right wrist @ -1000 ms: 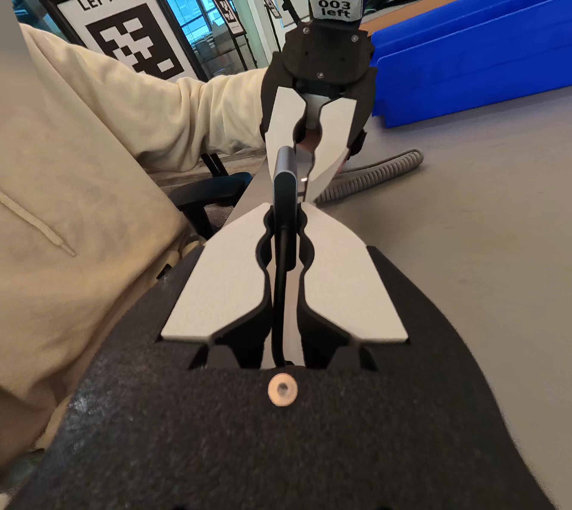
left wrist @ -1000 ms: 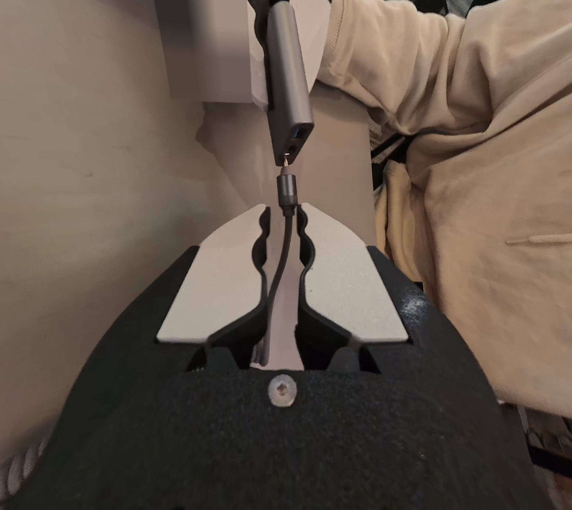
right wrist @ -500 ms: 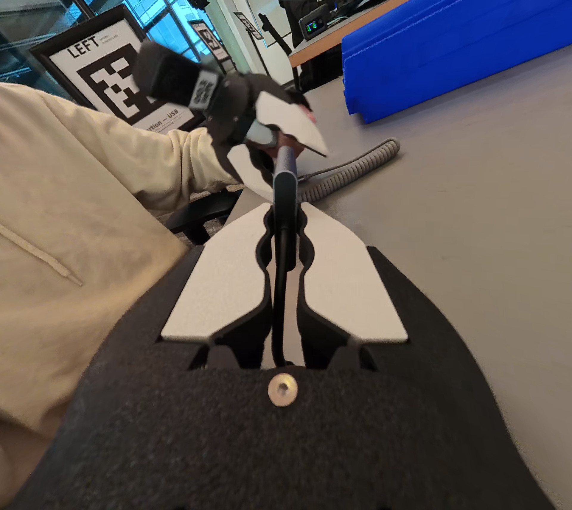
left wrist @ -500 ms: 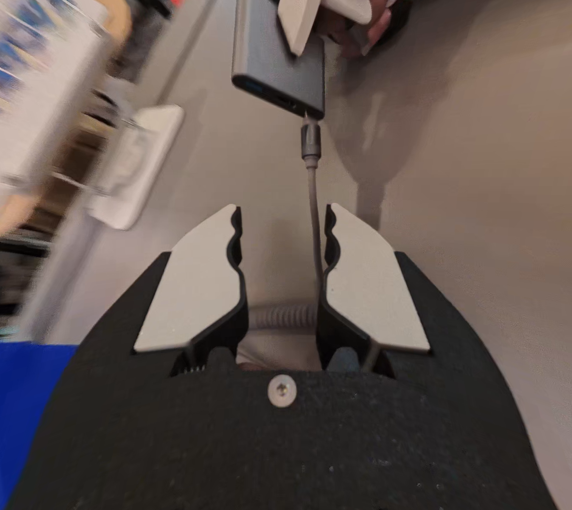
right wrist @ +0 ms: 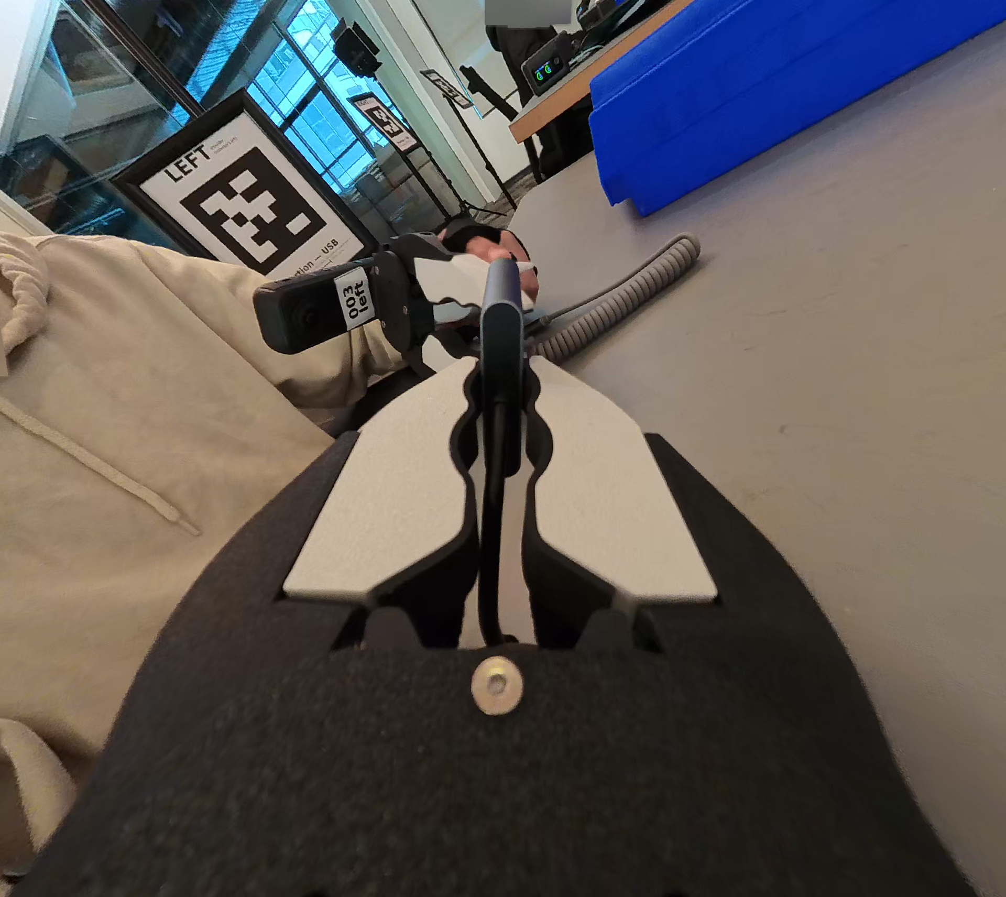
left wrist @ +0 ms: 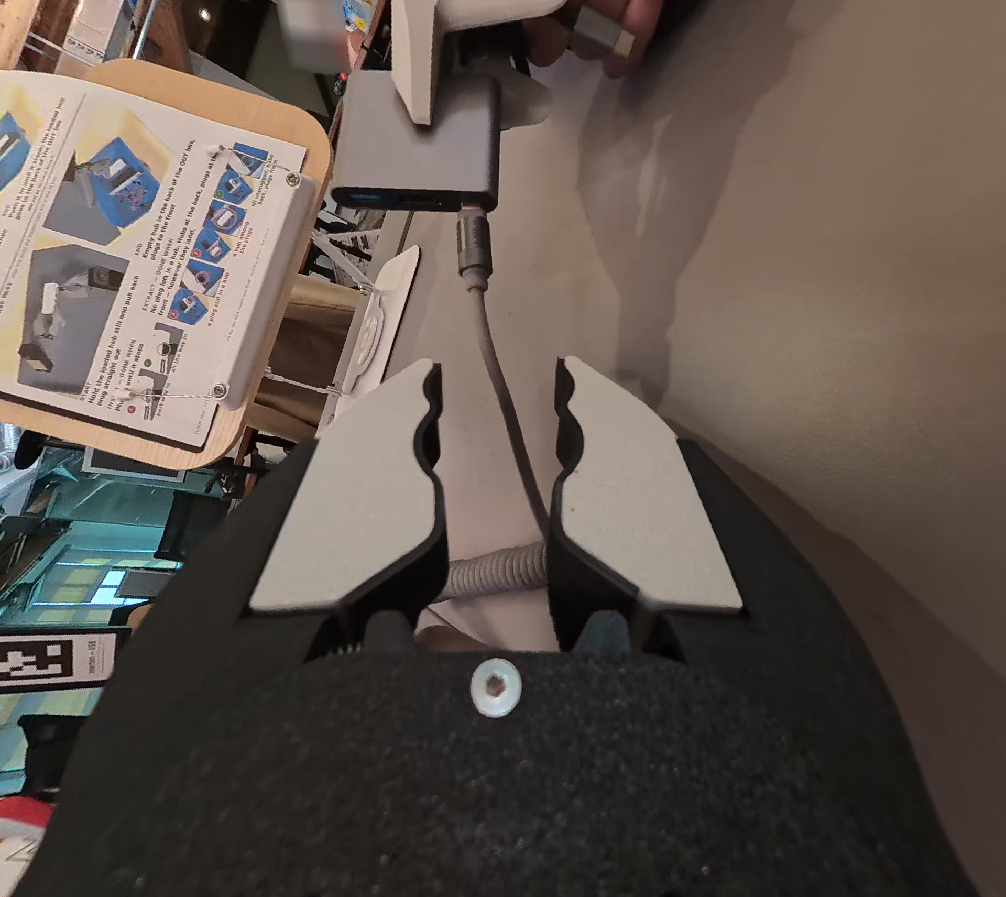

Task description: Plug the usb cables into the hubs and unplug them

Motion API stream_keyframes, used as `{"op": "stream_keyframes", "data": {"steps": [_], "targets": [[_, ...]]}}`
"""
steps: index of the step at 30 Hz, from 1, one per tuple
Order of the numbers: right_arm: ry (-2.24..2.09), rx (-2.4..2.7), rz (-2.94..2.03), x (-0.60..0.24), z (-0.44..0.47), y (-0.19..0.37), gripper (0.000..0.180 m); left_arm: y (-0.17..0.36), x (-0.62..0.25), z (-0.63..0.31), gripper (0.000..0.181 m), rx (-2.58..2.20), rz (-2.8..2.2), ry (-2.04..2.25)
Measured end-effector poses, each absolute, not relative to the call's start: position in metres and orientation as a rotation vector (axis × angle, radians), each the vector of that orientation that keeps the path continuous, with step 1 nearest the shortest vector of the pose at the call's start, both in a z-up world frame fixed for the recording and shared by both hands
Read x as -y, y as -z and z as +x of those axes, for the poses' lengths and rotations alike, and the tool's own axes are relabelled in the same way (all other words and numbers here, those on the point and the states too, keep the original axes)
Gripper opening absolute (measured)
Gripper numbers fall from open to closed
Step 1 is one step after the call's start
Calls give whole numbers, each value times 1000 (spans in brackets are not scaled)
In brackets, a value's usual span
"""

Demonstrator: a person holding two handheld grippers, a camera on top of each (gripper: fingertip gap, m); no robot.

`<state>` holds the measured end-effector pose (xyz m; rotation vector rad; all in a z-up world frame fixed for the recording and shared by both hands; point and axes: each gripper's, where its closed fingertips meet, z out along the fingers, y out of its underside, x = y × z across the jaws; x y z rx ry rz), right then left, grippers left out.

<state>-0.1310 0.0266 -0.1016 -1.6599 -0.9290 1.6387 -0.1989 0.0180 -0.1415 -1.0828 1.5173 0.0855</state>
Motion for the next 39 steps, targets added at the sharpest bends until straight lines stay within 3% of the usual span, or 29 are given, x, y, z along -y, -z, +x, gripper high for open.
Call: {"op": "stream_keyframes", "data": {"steps": [2,5,33,39], "targets": [[-1657,923,-1669,-27,-131,103,12,141,-18,-199,32,-1515,-1067,-87],[-1683,913,-1667,-26,-130,102,12,136,-16,-198,5,-1501,-1035,-67],[-1750,776,-1643,-37,-122,94,12,122,-23,-185,5,-1474,-1098,-28],[-1794,773,-1652,-34,-124,95,12,121,-24,-181,16,-1491,-1103,9]]}}
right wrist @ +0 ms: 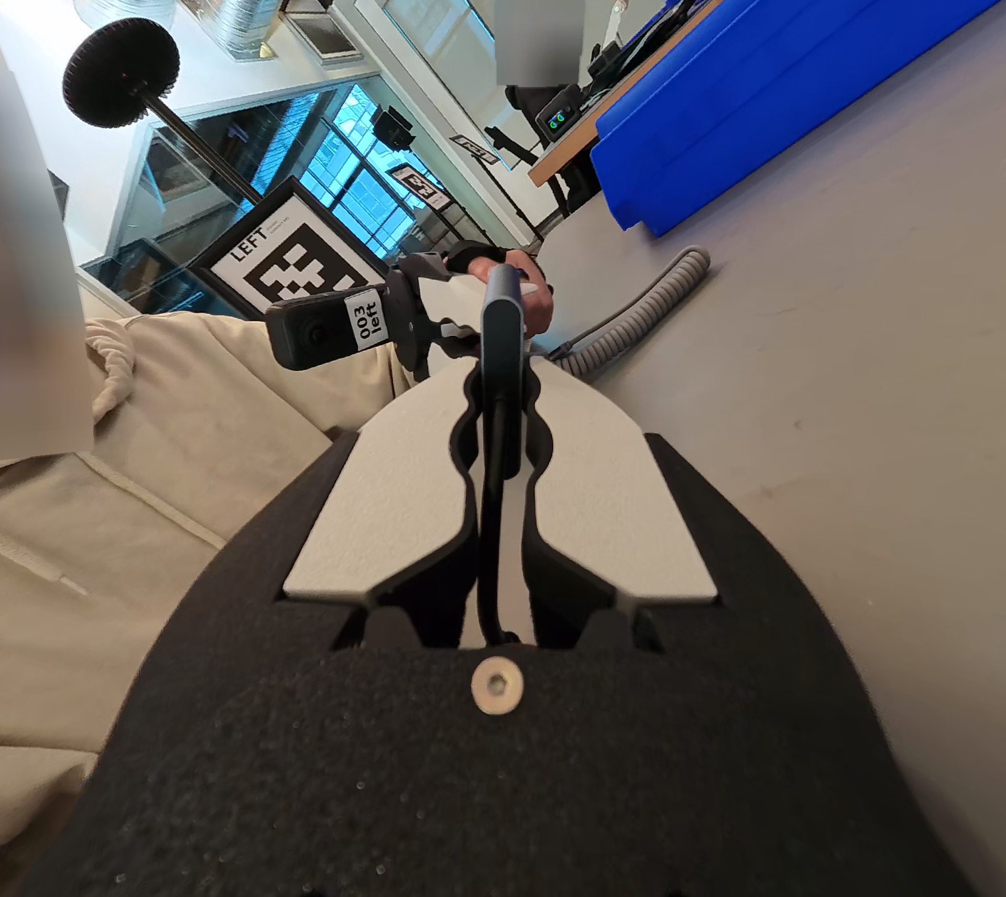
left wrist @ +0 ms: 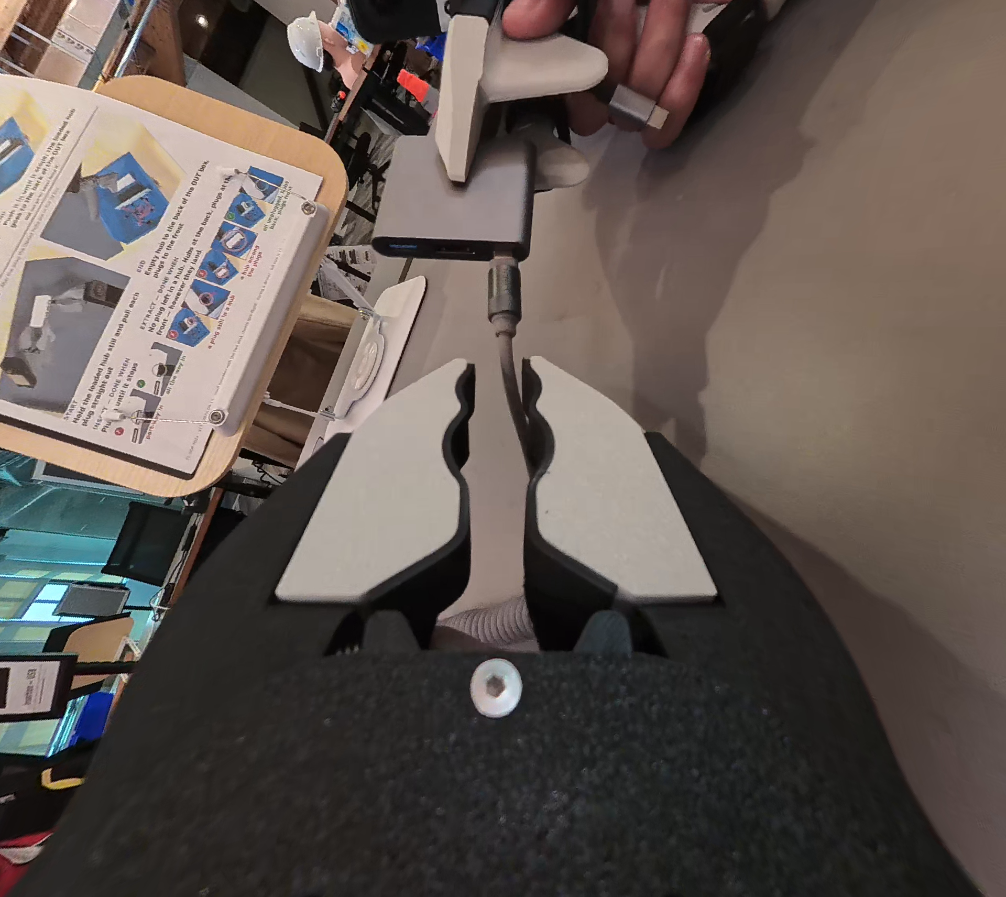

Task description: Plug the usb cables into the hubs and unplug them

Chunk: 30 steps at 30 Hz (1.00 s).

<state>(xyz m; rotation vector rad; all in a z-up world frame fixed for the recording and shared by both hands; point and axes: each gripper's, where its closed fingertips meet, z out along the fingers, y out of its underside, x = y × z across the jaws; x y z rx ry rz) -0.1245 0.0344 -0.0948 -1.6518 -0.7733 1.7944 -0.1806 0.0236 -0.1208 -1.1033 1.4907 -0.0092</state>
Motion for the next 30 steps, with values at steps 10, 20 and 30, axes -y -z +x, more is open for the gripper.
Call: {"op": "stream_keyframes", "data": {"steps": [10,20,30], "targets": [[-1844,744,-1660,-35,-123,95,12,115,-15,-177,3,-1481,-1134,175],[-1901,696,-1644,-38,-117,91,12,104,-19,-186,0,-1497,-1163,195],[-1882,686,-1652,-40,-114,92,12,123,-24,-192,0,-1566,-1236,166]]}}
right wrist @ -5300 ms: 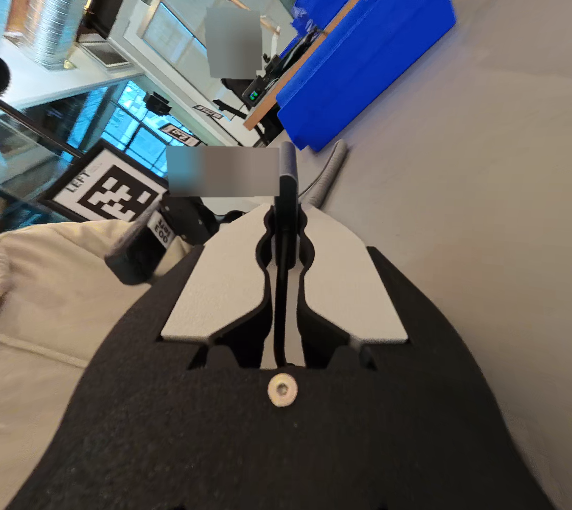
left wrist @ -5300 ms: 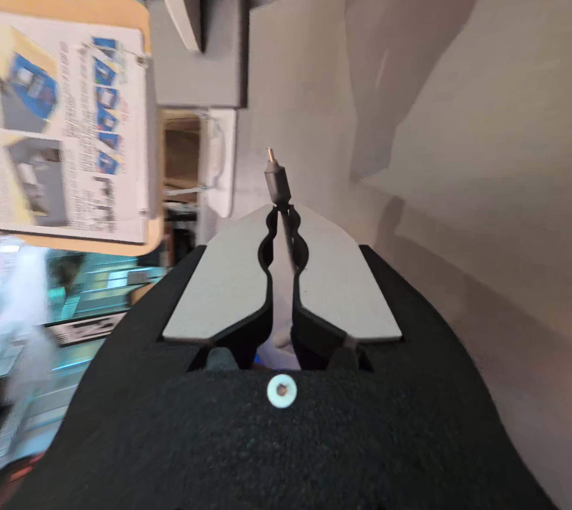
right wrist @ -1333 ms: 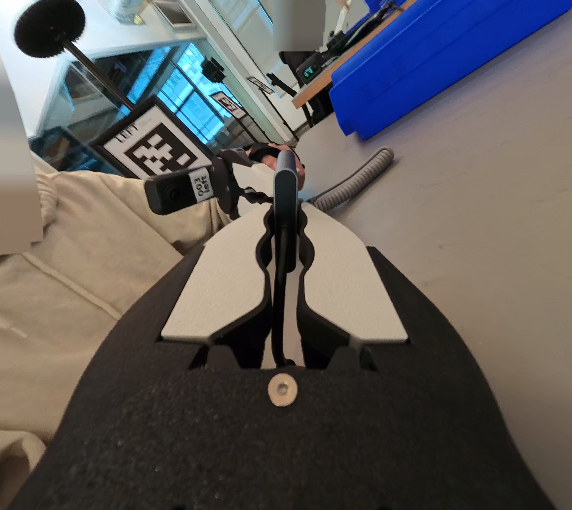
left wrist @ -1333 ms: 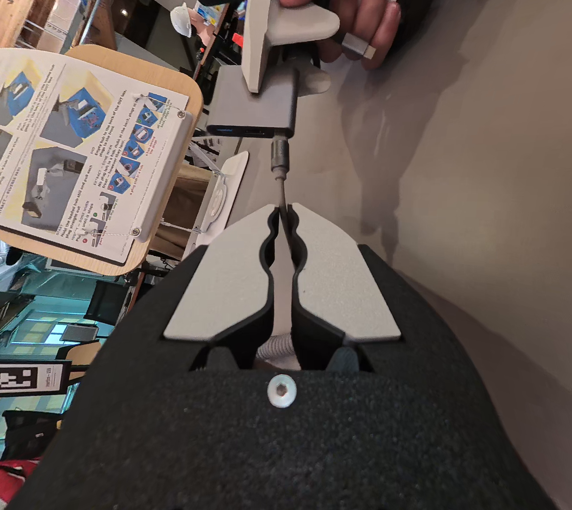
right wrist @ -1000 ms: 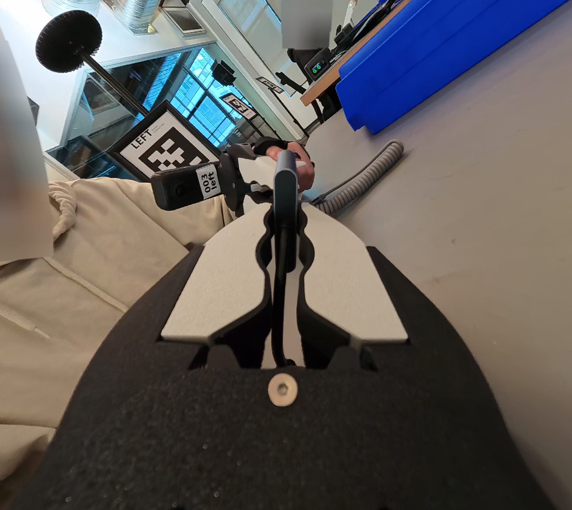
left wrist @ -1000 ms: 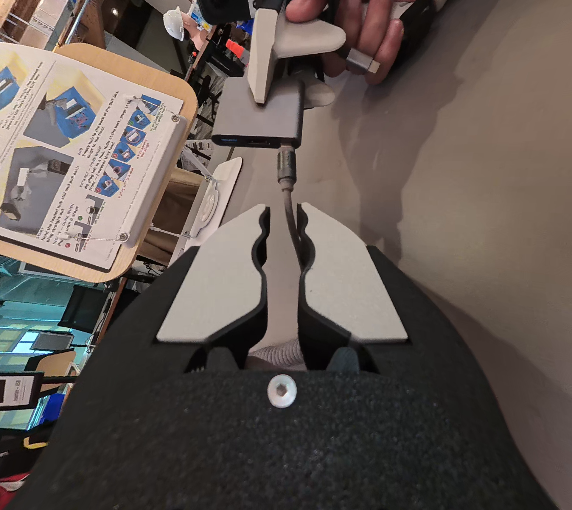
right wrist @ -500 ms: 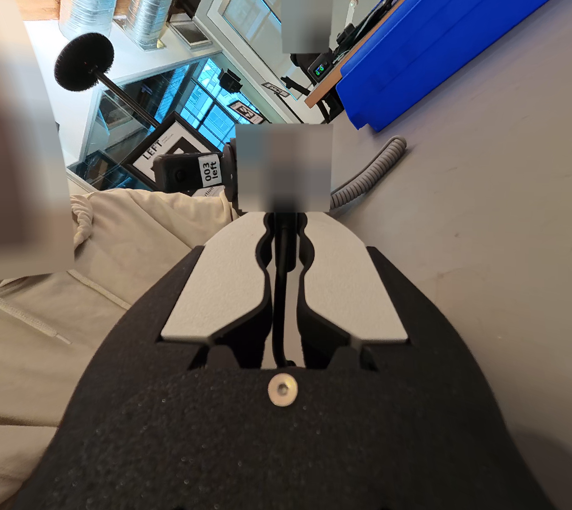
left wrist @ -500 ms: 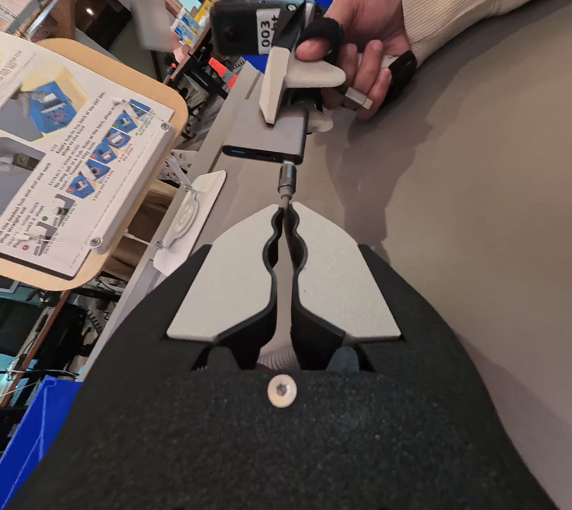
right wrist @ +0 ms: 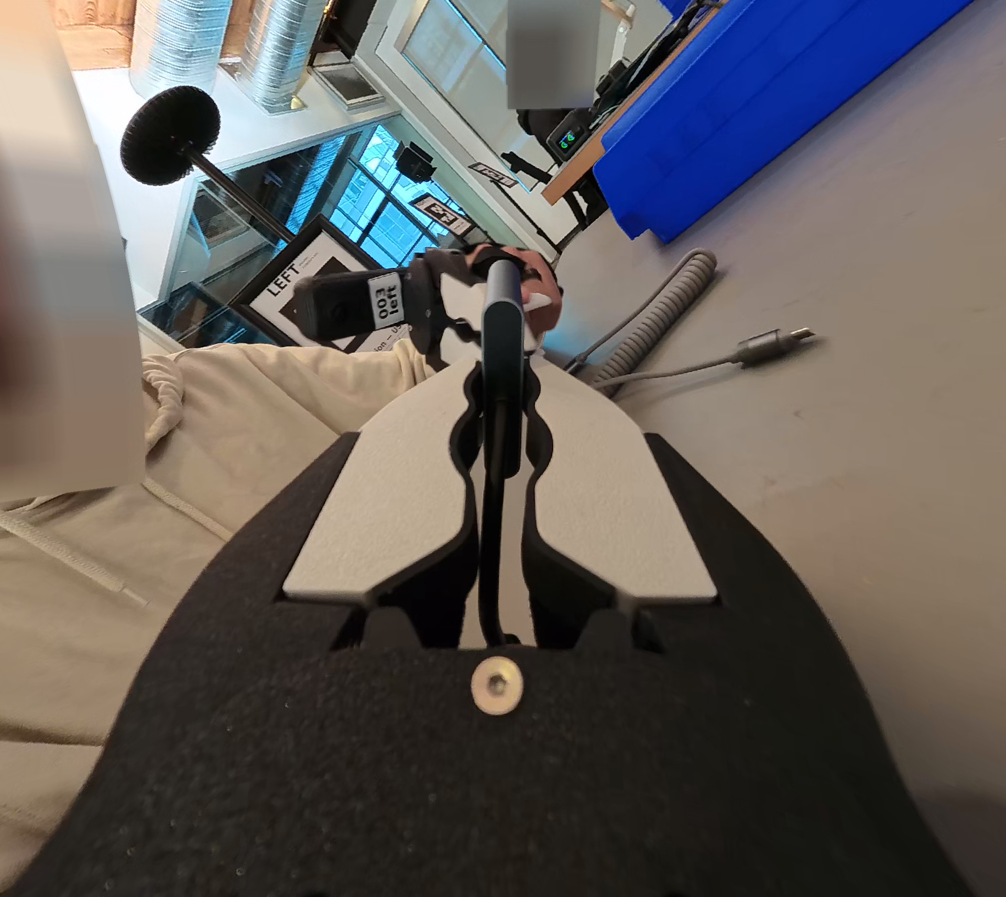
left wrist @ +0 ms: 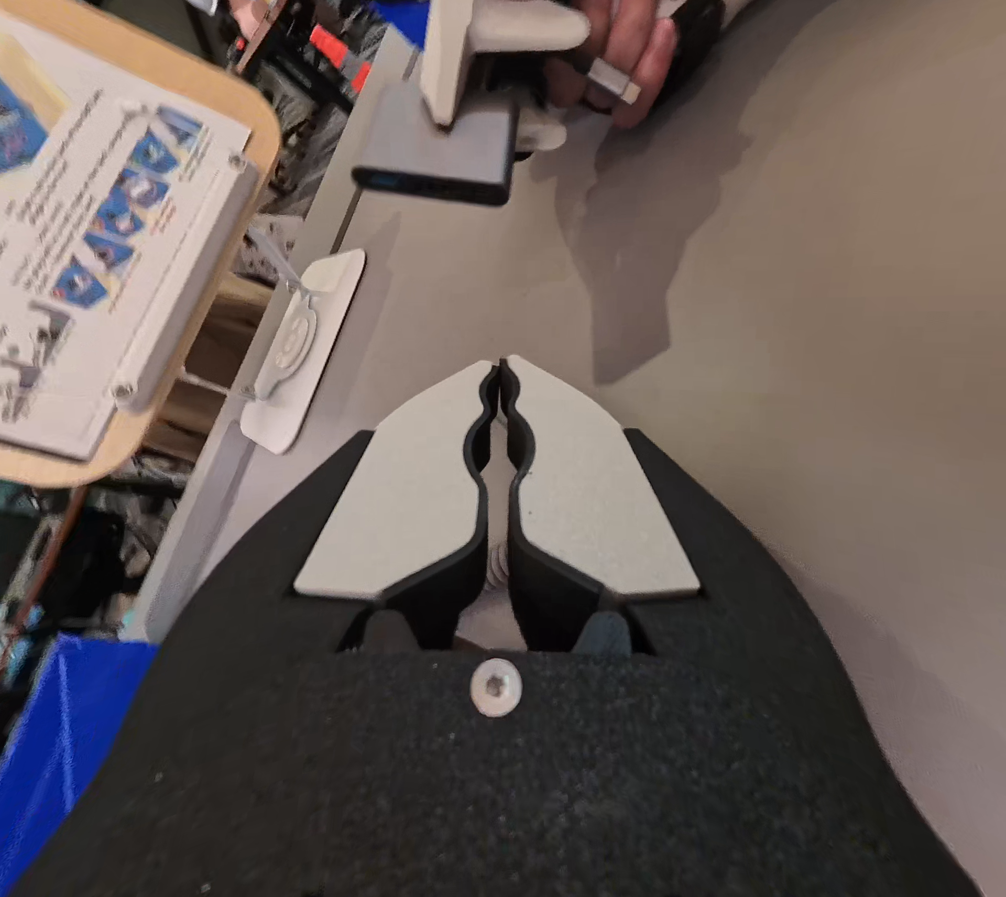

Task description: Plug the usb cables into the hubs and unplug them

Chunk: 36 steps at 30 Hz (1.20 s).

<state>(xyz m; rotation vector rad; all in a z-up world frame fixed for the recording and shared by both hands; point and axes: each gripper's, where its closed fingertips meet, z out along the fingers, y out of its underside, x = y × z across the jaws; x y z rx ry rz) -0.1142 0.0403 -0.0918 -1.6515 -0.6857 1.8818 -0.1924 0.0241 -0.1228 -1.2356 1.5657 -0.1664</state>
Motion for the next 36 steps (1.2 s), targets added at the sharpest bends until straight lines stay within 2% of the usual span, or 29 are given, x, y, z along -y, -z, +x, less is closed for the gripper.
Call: {"op": "stream_keyframes", "data": {"steps": [2,6,9,13,20,23,24,25,26,27,30,36], "targets": [[-1867,683,-1655,-42,-113,91,12,128,-46,-198,1,-1402,-1399,141],[-1858,683,-1641,-43,-111,87,12,142,-67,-196,58,-1023,-1781,300],[-1848,682,-1640,-44,-109,87,12,138,-77,-190,59,-717,-1951,432],[-1830,688,-1626,-43,-104,82,12,153,-86,-184,56,-546,-2124,439],[-1878,665,-1558,-43,-97,71,12,179,-97,-189,42,-561,-2188,157],[-1889,662,-1560,-44,-99,73,12,192,-91,-175,59,-681,-2257,127],[-1893,660,-1563,-44,-99,74,12,194,-85,-166,38,-702,-2274,201],[-1893,659,-1569,-44,-100,75,12,195,-81,-162,29,-703,-2288,262],[-1889,660,-1576,-45,-101,76,12,195,-81,-163,11,-702,-2290,270],[-1884,665,-1581,-45,-102,77,12,195,-81,-163,4,-704,-2291,296],[-1871,678,-1586,-43,-103,77,12,194,-79,-165,4,-740,-2288,345],[-1821,673,-1619,-46,-99,81,12,189,-68,-171,3,-1033,-2112,166]]}}
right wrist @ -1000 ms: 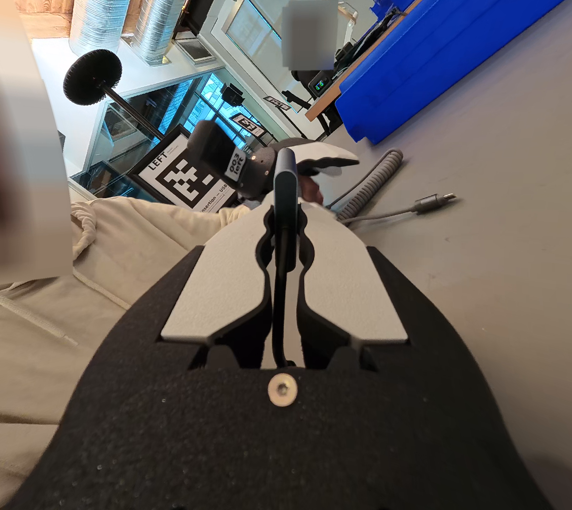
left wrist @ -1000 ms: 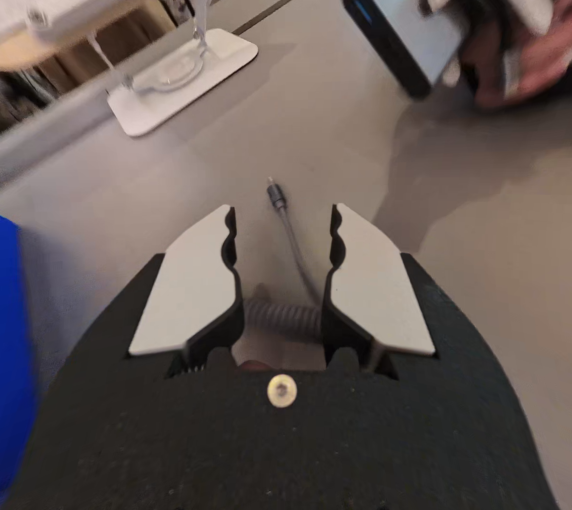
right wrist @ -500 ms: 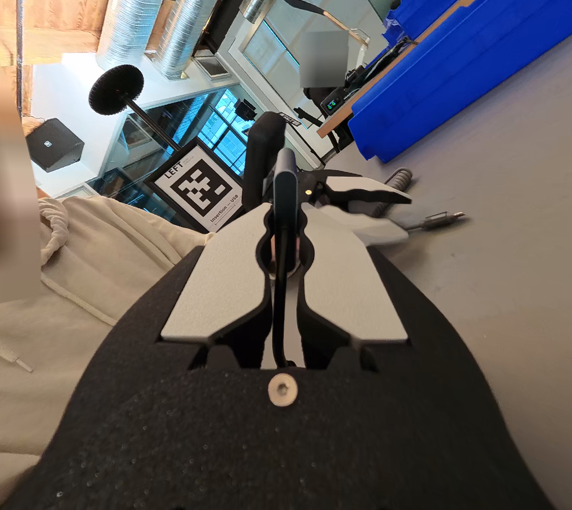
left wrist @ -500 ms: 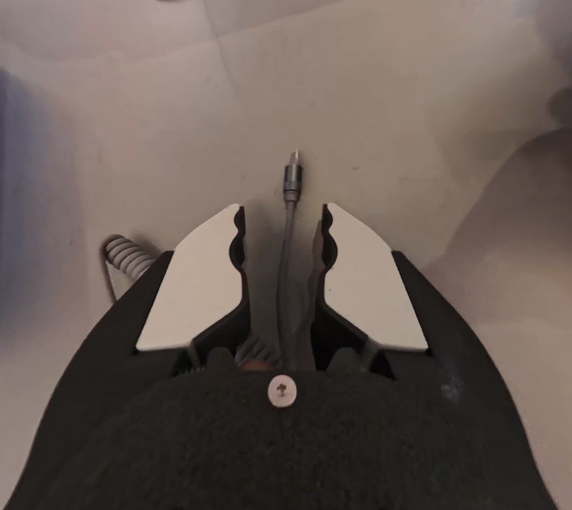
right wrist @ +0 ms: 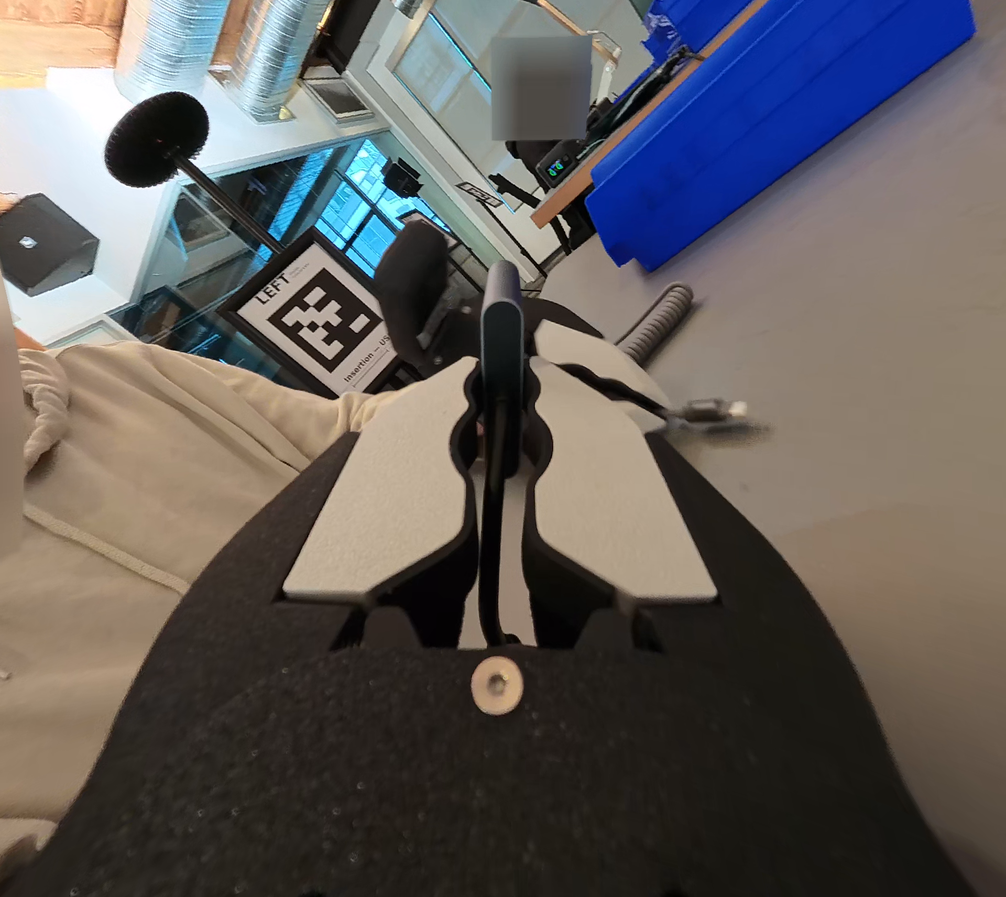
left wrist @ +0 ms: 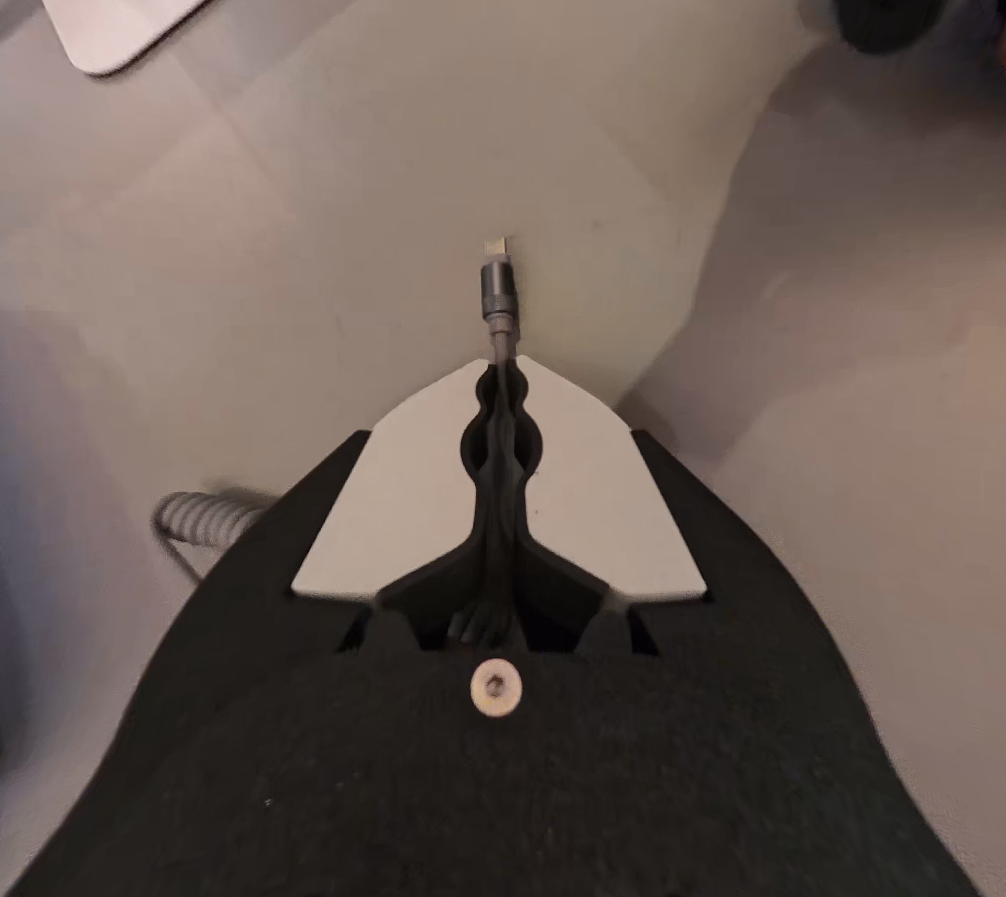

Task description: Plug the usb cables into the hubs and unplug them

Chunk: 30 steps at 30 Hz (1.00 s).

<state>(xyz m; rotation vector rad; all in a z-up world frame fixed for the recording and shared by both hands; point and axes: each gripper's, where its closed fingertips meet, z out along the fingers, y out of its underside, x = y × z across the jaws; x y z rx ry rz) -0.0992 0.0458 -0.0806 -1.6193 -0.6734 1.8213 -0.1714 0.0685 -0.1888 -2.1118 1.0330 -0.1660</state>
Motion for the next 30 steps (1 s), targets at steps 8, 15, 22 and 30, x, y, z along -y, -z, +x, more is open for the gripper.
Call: {"op": "stream_keyframes", "data": {"steps": [8,15,22,30], "targets": [[-1847,619,-1677,-50,-99,87,12,147,-60,-190,3,-1370,-1671,64],[-1920,597,-1708,-47,-109,96,12,127,-45,-189,3,-1540,-1386,-43],[-1902,629,-1690,-45,-110,96,12,114,-38,-187,3,-1610,-1231,-122],[-1908,696,-1698,-35,-120,97,12,120,-30,-184,3,-1646,-1200,-154]]}}
